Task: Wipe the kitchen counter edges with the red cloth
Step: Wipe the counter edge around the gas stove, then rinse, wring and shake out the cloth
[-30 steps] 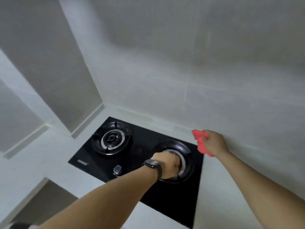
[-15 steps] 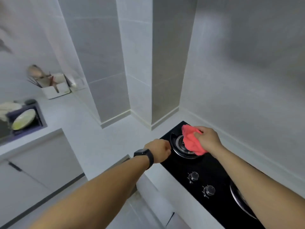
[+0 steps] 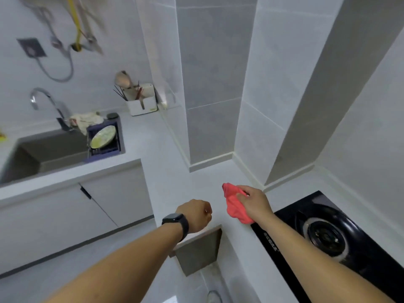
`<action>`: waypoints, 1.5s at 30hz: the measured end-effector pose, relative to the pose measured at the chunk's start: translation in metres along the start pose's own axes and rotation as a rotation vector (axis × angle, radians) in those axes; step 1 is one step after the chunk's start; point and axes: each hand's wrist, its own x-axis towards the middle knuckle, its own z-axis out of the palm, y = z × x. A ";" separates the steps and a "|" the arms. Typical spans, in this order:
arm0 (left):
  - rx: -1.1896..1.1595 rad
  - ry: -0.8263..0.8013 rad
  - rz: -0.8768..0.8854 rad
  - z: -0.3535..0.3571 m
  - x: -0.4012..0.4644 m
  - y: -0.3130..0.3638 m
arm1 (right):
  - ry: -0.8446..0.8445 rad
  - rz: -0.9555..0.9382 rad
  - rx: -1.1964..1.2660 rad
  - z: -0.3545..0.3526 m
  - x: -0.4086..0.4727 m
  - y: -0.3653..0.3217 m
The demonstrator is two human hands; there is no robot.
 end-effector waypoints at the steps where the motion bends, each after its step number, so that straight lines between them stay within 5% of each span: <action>1: 0.010 0.005 -0.020 -0.008 0.005 -0.010 | -0.027 -0.006 0.009 0.011 0.013 -0.005; 12: -0.222 0.195 -0.273 -0.087 0.034 -0.155 | -0.323 -0.098 0.175 0.152 0.099 -0.124; 19: -0.380 0.409 -0.171 -0.146 0.035 -0.253 | -0.403 -0.191 0.157 0.240 0.131 -0.210; 30: -0.468 0.496 -0.085 -0.234 0.020 -0.425 | -0.426 -0.194 0.204 0.398 0.133 -0.328; 38: -0.393 0.522 -0.016 -0.262 0.022 -0.477 | -0.450 -0.157 0.234 0.442 0.143 -0.361; 45: -0.551 0.649 0.080 -0.291 0.057 -0.513 | -0.518 -0.057 0.415 0.474 0.193 -0.384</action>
